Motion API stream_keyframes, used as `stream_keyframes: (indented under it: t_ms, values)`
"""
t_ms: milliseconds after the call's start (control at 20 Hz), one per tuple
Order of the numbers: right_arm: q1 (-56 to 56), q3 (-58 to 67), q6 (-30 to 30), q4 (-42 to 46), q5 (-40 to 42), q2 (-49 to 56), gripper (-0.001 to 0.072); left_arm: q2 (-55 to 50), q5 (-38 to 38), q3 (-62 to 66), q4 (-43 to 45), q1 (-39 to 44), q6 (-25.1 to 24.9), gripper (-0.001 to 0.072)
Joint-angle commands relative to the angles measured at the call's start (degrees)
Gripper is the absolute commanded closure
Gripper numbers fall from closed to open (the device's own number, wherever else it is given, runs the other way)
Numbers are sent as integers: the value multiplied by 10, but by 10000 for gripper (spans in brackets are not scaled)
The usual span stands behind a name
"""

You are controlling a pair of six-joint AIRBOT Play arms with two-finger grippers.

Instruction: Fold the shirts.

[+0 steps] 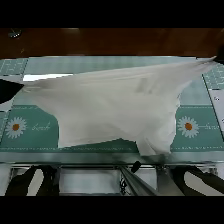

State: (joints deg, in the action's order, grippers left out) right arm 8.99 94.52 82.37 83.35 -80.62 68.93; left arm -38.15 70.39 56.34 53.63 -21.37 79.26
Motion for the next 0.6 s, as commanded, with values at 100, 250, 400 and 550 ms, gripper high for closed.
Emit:
stream_keyframes:
  t_ms: [100, 250, 400, 550]
  values:
    - [-36, -10, 30, -27, 196, 135, 680, -242, -85, 7, -170, 6, -117, 687]
    - [-38, -10, 44, -46, 262, 188, 680, -346, -124, 59, -207, 36, -183, 687]
    - [-38, -10, 61, -45, 329, 227, 680, -398, -226, 96, -207, 74, -203, 688]
    - [-38, -10, 93, -46, 384, 263, 679, -420, -337, 109, -207, 115, -233, 687]
